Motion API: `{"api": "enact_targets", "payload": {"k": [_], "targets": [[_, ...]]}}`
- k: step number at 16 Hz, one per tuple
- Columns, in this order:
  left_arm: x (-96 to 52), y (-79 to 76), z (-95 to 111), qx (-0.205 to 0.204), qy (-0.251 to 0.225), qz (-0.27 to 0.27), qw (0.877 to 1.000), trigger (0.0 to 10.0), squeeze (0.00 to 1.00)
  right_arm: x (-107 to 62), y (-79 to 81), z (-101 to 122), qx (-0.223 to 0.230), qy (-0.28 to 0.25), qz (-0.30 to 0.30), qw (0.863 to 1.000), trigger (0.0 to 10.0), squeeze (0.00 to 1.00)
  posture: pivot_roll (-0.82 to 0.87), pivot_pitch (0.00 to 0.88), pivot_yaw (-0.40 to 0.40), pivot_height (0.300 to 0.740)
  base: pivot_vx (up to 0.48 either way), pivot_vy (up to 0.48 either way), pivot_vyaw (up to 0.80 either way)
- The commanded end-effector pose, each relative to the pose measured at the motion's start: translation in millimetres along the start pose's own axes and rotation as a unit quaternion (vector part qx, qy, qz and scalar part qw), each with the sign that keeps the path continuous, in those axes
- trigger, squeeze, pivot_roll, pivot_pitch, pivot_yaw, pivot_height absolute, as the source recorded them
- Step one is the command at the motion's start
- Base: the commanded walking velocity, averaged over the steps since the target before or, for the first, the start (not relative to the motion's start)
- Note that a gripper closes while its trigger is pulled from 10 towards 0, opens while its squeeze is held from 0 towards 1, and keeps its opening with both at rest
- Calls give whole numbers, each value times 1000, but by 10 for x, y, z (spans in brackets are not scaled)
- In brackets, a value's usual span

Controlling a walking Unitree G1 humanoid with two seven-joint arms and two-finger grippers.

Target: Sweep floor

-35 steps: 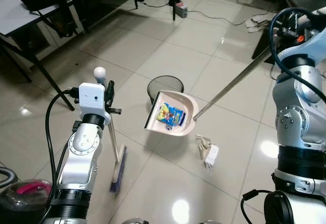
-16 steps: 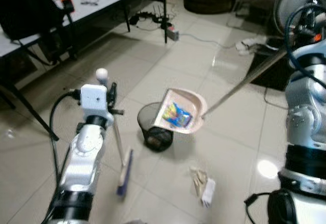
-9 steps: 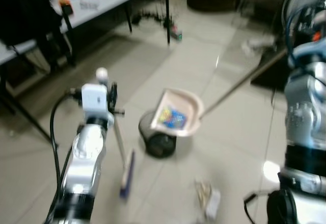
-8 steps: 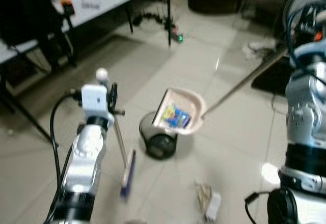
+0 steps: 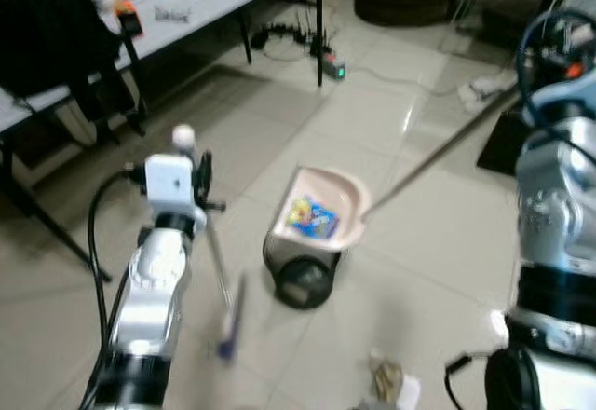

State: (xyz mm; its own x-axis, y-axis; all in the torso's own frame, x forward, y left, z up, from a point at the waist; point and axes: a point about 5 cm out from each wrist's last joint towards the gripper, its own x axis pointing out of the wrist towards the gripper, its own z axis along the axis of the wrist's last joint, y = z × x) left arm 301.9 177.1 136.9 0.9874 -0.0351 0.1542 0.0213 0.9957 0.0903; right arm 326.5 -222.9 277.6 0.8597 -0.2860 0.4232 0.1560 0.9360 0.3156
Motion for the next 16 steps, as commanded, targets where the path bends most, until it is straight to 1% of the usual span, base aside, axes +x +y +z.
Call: {"api": "enact_targets", "payload": {"k": [1,4,7,9,11,13,14,16], "targets": [[0,76,52,16,-7,8,1000,10000,0,-4,103,82,20,-22,16,999,10000,0,-112,39,50,740,0,0,0],[-5,68,45,15,-4,4,1000,10000,0,-20,92,65,11,-20,17,1000,10000,0,-112,36,53,740,0,0,0],[-9,50,41,14,-2,-2,1000,10000,0,-33,91,40,-15,-23,24,999,10000,0,-109,34,55,740,0,0,0],[-9,47,40,14,-1,-4,1000,10000,0,-39,121,29,-35,-33,39,998,10000,0,-109,34,55,740,0,0,0],[-14,45,38,14,0,-6,1000,10000,0,-59,185,22,-41,-47,64,996,10000,0,-107,32,57,740,0,0,0],[-14,36,38,14,1,-9,1000,10000,0,-89,295,-6,-56,-58,112,990,10000,0,-104,33,58,740,0,0,0],[-15,33,37,14,2,-11,1000,10000,0,-119,384,-43,-73,-61,150,984,10000,0,-103,32,57,740,0,0,0],[-16,35,37,15,3,-12,1000,10000,0,-170,500,-108,-103,-60,200,973,10000,0,-101,37,56,740,0,0,0]]}}
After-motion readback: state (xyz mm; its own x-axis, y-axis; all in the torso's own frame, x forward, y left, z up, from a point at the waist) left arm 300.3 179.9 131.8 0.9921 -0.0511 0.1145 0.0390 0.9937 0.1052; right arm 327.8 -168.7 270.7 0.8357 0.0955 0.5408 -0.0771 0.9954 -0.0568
